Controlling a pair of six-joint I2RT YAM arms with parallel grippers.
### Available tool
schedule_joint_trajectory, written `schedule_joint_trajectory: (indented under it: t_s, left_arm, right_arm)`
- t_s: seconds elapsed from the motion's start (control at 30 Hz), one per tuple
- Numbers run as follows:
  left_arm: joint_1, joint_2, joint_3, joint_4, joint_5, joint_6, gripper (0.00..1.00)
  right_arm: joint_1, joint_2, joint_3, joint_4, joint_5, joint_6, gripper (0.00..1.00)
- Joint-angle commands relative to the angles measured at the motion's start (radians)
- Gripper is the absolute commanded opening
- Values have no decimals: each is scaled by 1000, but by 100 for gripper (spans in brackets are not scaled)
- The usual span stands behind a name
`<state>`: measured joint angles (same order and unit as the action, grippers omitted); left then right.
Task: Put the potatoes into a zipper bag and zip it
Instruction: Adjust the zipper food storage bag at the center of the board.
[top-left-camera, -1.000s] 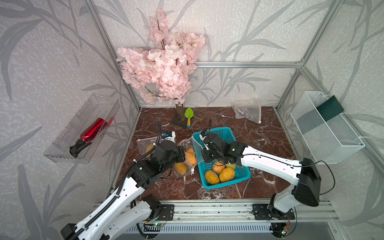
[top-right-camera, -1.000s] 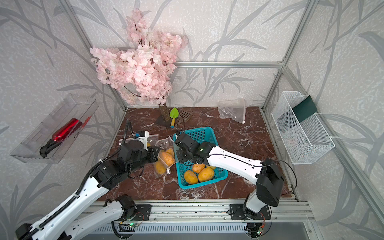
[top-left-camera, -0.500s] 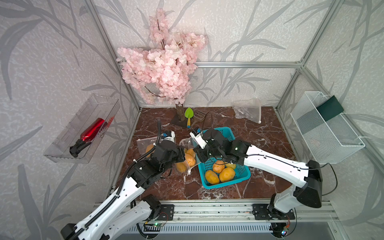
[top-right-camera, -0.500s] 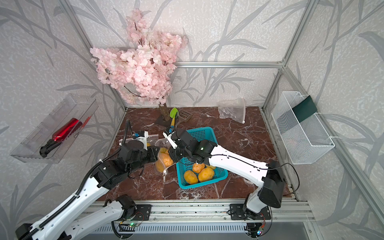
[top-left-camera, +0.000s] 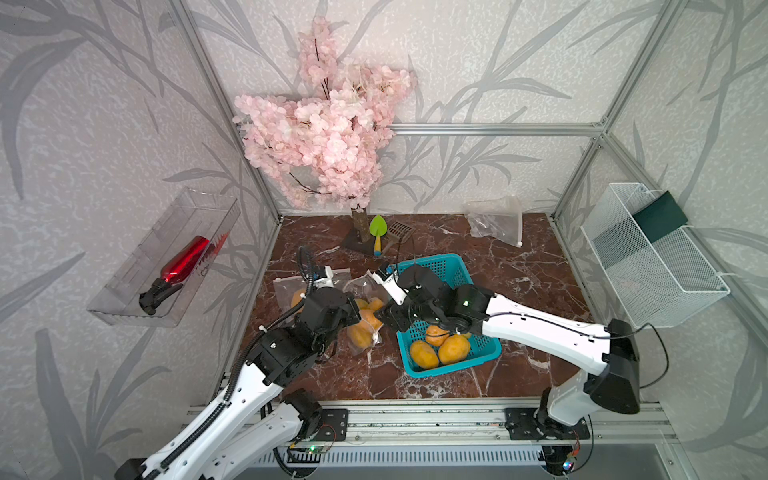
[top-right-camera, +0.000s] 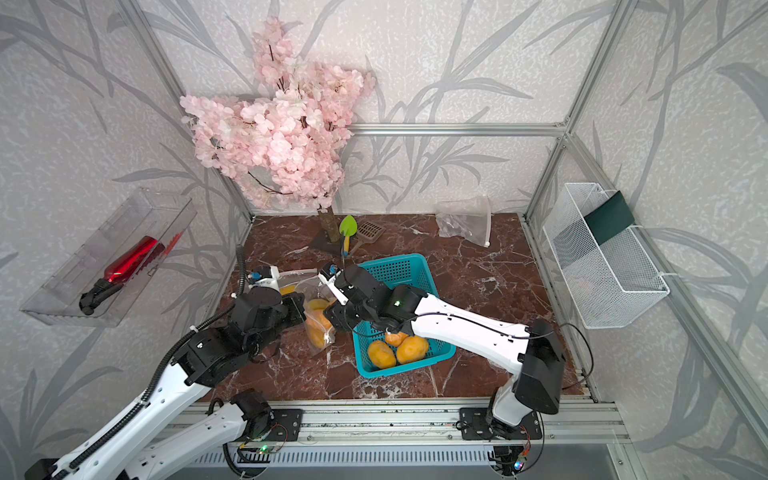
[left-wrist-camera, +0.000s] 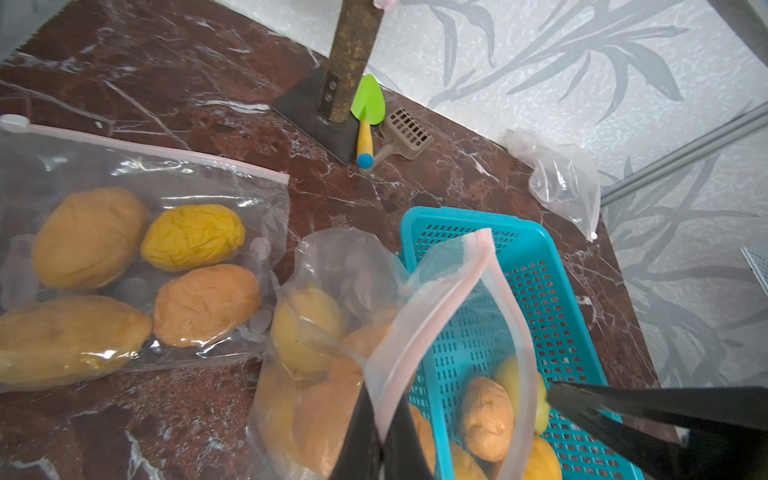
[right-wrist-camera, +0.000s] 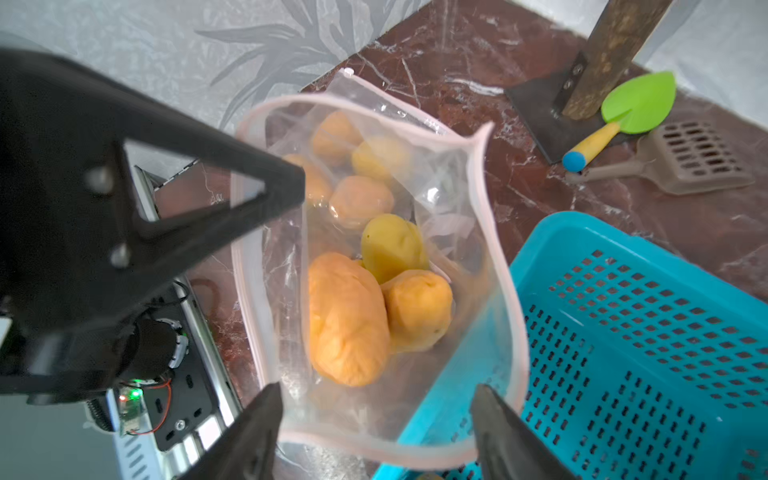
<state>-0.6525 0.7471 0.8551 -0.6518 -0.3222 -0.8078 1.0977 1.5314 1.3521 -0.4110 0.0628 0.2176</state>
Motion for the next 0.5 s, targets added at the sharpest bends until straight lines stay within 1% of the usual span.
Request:
schedule_joint_trajectory:
  t_s: [0.0, 0.07, 0.13, 0.23, 0.3, 0.33, 0.37, 0.4, 0.43, 0.47]
  left_arm:
    - [15, -2, -9, -39, -102, -44, 0]
    - [27, 13, -9, -48, -103, -52, 0]
    - [40, 28, -9, -54, -103, -60, 0]
    - [67, 46, -9, -64, -104, -68, 0]
    - [94, 59, -8, -64, -82, -67, 0]
    - [107, 64, -8, -64, -70, -67, 0]
    - [119, 69, -8, -65, -65, -66, 0]
    - [134, 74, -6, -72, -61, -67, 0]
    - [149, 79, -3, -81, -57, -71, 0]
    - [163, 81, -1, -89, -51, -74, 0]
  right_arm:
    - [10, -158, -137, 162, 80, 44, 92]
    - [10, -217, -210, 229, 86, 56, 96]
    - [9, -259, -241, 243, 84, 101, 99]
    - [10, -275, -210, 145, 68, 223, 100]
    - [24, -277, -222, 124, 10, 261, 100]
    - [45, -283, -272, 184, -8, 244, 100]
    - [72, -287, -338, 261, 27, 237, 99]
    - [97, -280, -414, 386, 72, 217, 99]
    - [112, -258, -466, 488, 85, 175, 99]
    - [123, -232, -489, 552, 112, 138, 99]
